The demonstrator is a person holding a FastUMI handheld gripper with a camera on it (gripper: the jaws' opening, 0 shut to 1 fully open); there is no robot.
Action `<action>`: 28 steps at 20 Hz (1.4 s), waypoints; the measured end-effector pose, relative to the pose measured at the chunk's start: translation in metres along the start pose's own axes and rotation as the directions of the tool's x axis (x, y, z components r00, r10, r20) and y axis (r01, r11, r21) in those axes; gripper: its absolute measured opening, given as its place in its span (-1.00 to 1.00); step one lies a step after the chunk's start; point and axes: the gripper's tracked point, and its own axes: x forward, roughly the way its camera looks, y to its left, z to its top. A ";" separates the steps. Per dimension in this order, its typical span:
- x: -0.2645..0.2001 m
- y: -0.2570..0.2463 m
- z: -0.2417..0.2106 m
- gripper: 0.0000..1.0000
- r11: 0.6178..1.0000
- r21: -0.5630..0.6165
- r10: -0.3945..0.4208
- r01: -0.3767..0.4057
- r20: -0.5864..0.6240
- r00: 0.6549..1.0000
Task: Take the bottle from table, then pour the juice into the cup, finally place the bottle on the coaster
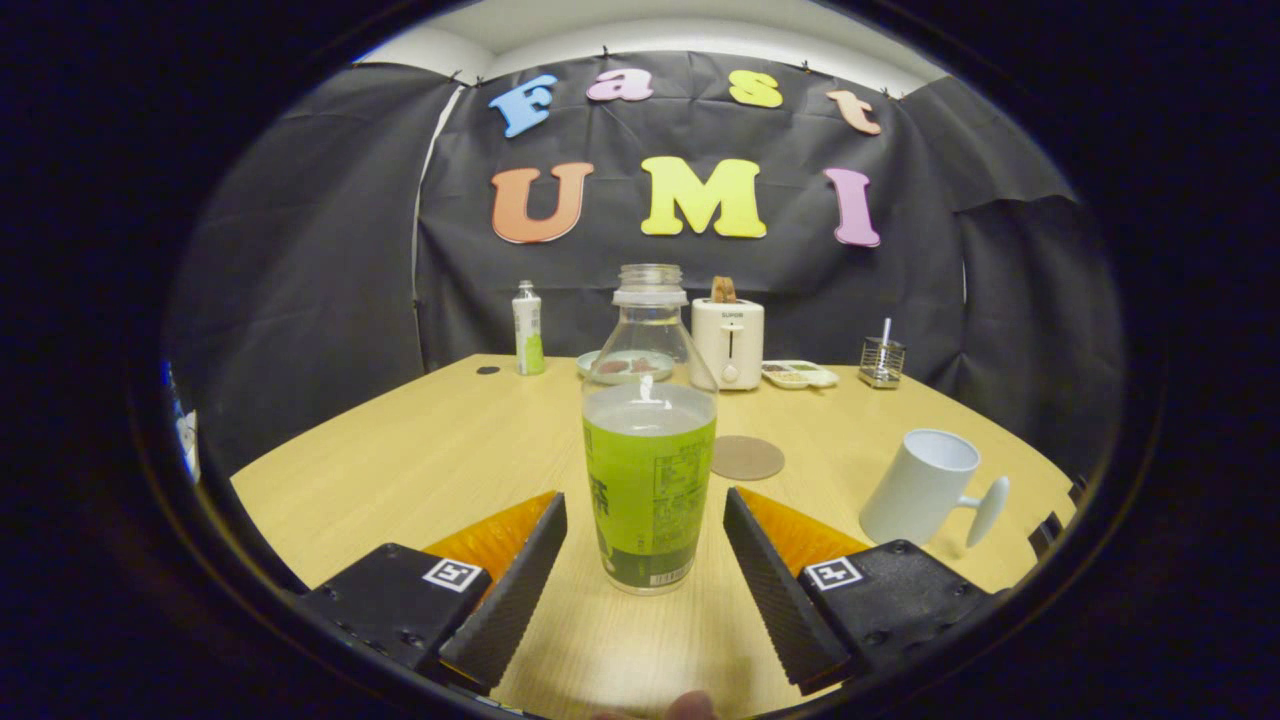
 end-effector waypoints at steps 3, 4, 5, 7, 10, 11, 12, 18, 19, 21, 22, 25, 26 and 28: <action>0.013 0.005 -0.008 1.00 0.999 0.044 0.012 -0.010 -0.049 0.999; 0.016 0.004 -0.007 0.98 0.999 0.046 0.007 -0.005 -0.052 0.999; 0.019 0.004 -0.008 0.94 0.999 0.047 0.002 0.001 -0.056 0.998; 0.022 0.001 -0.009 0.85 0.998 0.067 -0.007 0.011 -0.064 0.998; 0.024 0.002 -0.005 0.70 0.995 0.096 0.004 0.003 -0.070 0.998; 0.023 0.004 -0.006 0.66 0.994 0.104 0.025 -0.017 -0.068 0.997; 0.022 0.005 -0.005 0.65 0.992 0.122 0.050 -0.042 -0.066 0.997; 0.005 0.006 0.014 0.54 0.930 0.308 0.209 -0.199 0.001 0.978; 0.002 0.003 0.020 0.52 0.912 0.344 0.229 -0.222 0.022 0.973; -0.003 -0.005 0.030 0.52 0.873 0.412 0.259 -0.262 0.064 0.964; -0.006 -0.010 0.033 0.52 0.851 0.447 0.270 -0.277 0.080 0.960; -0.013 -0.027 0.051 0.52 0.757 0.563 0.303 -0.331 0.147 0.942; -0.016 -0.030 0.057 0.51 0.718 0.601 0.315 -0.352 0.171 0.934; -0.023 -0.034 0.066 0.50 0.630 0.661 0.357 -0.409 0.221 0.907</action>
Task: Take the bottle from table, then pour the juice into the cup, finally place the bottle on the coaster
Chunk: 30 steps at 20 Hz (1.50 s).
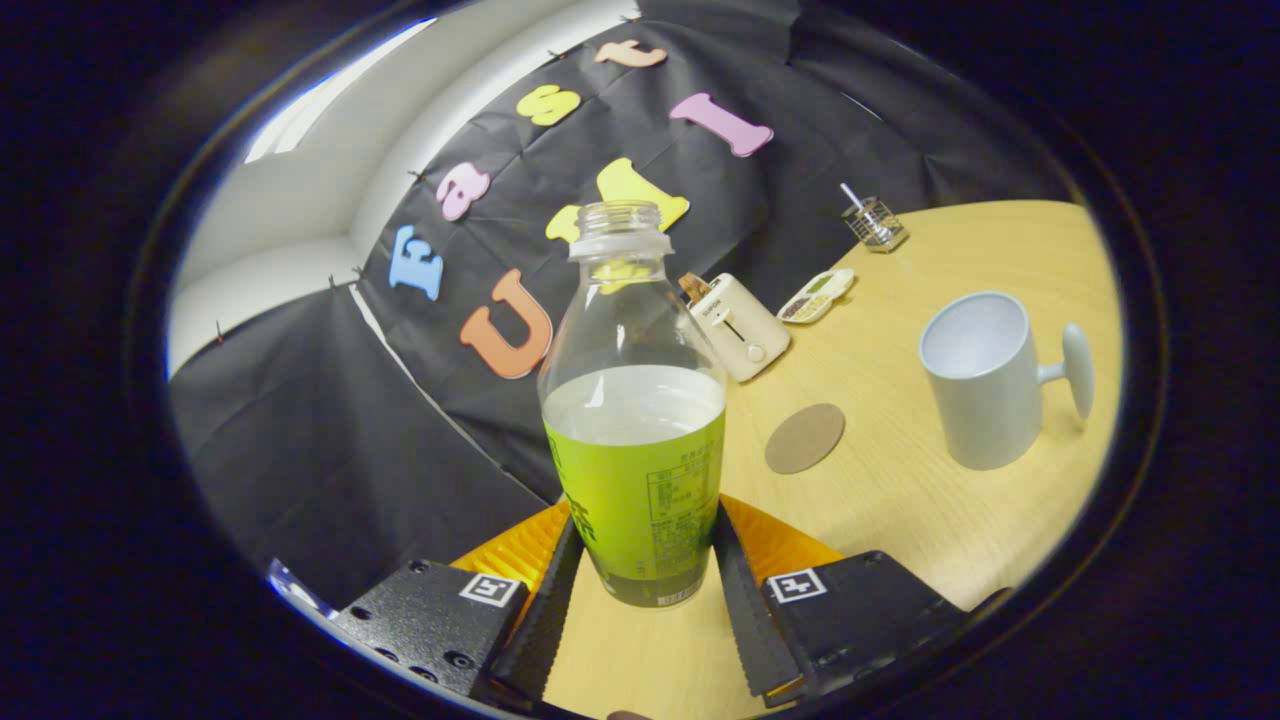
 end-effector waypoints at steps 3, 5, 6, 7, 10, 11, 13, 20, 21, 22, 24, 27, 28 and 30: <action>-0.006 -0.001 0.008 0.50 0.993 0.105 0.047 -0.046 -0.005 0.999; -0.008 -0.004 0.013 0.50 0.982 0.176 0.069 -0.069 0.006 0.998; -0.010 -0.005 0.016 0.50 0.975 0.207 0.077 -0.077 0.011 0.997; -0.012 -0.007 0.019 0.50 0.968 0.234 0.086 -0.088 0.017 0.996; -0.010 -0.009 0.030 0.50 0.943 0.306 0.122 -0.128 0.036 0.992; -0.011 -0.006 0.030 0.50 0.935 0.322 0.145 -0.149 0.034 0.989; -0.010 -0.002 0.030 0.50 0.921 0.344 0.182 -0.184 0.036 0.983; -0.001 0.004 0.031 0.50 0.836 0.489 0.249 -0.248 0.064 0.966; -0.003 0.005 0.031 0.50 0.820 0.514 0.256 -0.252 0.065 0.965; -0.005 0.006 0.032 0.50 0.807 0.527 0.267 -0.266 0.077 0.961; -0.006 0.006 0.036 0.50 0.791 0.536 0.284 -0.295 0.106 0.953; -0.005 0.009 0.036 0.49 0.761 0.567 0.292 -0.315 0.134 0.947; -0.005 0.009 0.037 0.49 0.750 0.583 0.290 -0.314 0.137 0.947; -0.004 0.010 0.039 0.49 0.722 0.615 0.292 -0.316 0.143 0.946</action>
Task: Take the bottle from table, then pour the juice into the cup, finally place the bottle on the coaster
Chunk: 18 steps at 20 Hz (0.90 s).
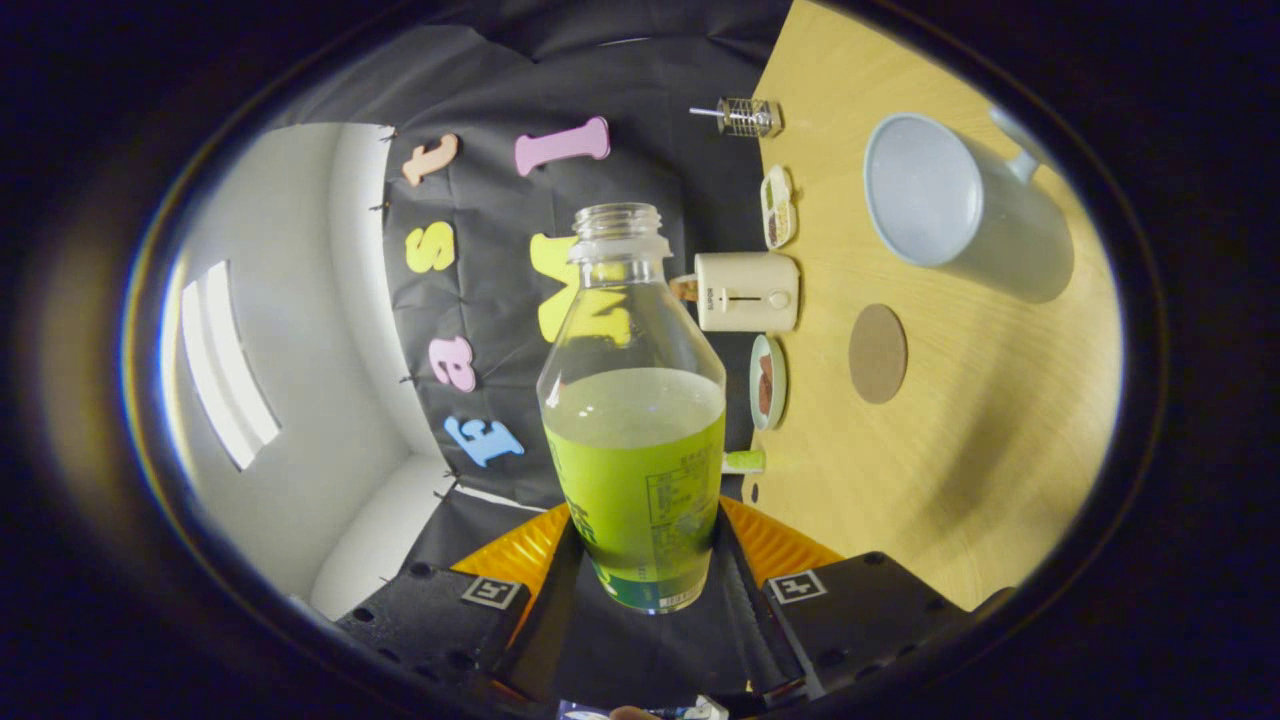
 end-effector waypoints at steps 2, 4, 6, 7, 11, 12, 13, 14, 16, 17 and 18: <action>0.004 0.005 0.003 0.49 0.998 0.057 0.011 -0.012 0.012 1.000; 0.005 0.013 0.006 0.49 0.996 0.085 0.022 -0.024 0.021 1.000; 0.006 0.022 0.006 0.49 0.995 0.097 0.037 -0.039 0.020 0.999; 0.008 0.025 0.007 0.49 0.993 0.106 0.041 -0.043 0.023 0.999; 0.012 0.027 0.007 0.49 0.987 0.149 0.063 -0.064 0.009 0.998; 0.012 0.026 0.008 0.49 0.986 0.156 0.062 -0.063 0.011 0.998; 0.011 0.024 0.009 0.49 0.984 0.167 0.060 -0.062 0.017 0.998; 0.012 0.023 0.011 0.49 0.982 0.179 0.059 -0.062 0.022 0.998; 0.014 0.024 0.010 0.49 0.979 0.191 0.064 -0.067 0.021 0.998; 0.014 0.025 0.010 0.49 0.978 0.195 0.070 -0.073 0.023 0.997; 0.015 0.027 0.011 0.49 0.977 0.199 0.076 -0.080 0.028 0.997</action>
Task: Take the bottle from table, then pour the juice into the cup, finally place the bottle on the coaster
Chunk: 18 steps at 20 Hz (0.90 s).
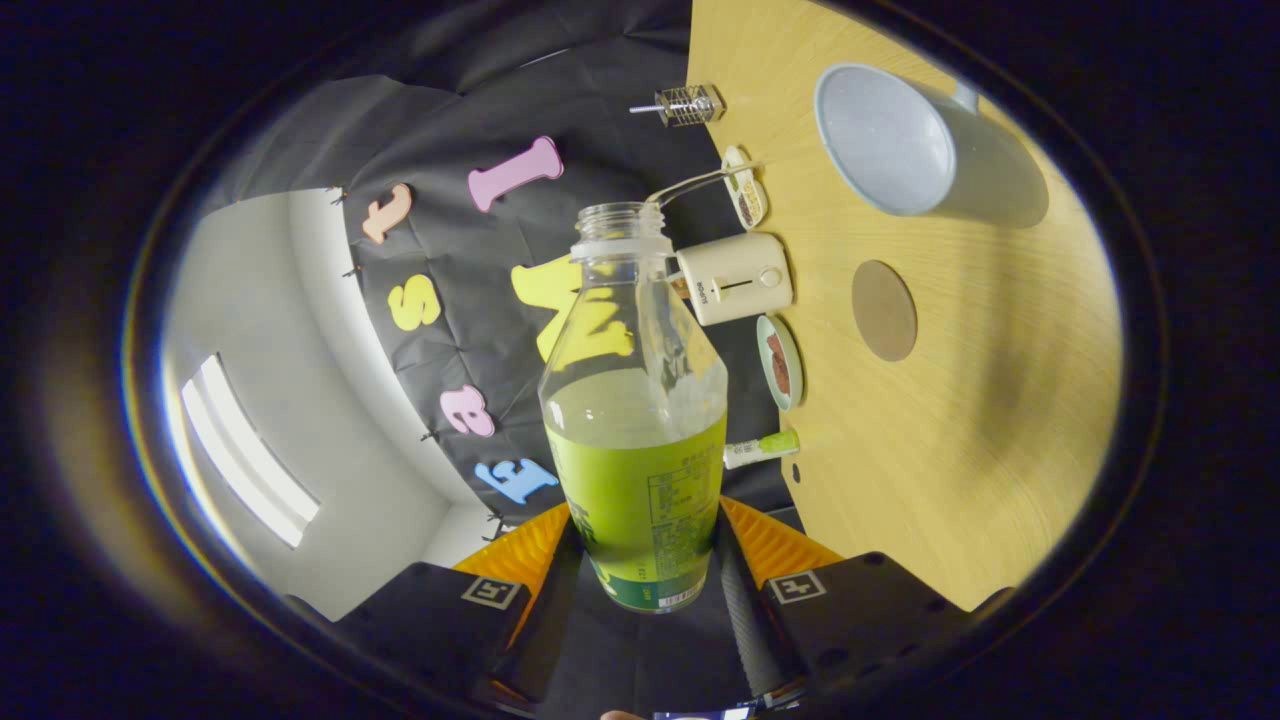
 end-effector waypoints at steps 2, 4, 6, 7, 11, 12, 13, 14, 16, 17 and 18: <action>0.000 0.004 0.001 0.49 1.000 0.004 0.012 -0.012 0.005 1.000; -0.001 0.009 0.001 0.49 1.000 -0.003 0.028 -0.028 0.008 1.000; -0.001 0.012 0.002 0.49 0.999 -0.004 0.041 -0.041 0.011 0.999; 0.000 0.013 0.003 0.49 0.999 0.001 0.043 -0.043 0.015 0.999; 0.000 0.013 0.003 0.49 0.999 -0.002 0.051 -0.051 0.020 0.999; 0.001 0.013 0.002 0.49 0.999 0.004 0.051 -0.051 0.020 0.999; 0.002 0.013 0.003 0.49 0.999 0.009 0.051 -0.051 0.022 0.998; 0.003 0.012 0.003 0.49 0.999 0.010 0.050 -0.050 0.021 0.999; 0.003 0.011 0.004 0.49 0.999 0.008 0.052 -0.052 0.021 0.998; 0.003 0.012 0.004 0.49 0.998 0.011 0.055 -0.056 0.023 0.998; 0.003 0.012 0.004 0.49 0.998 0.013 0.059 -0.059 0.025 0.998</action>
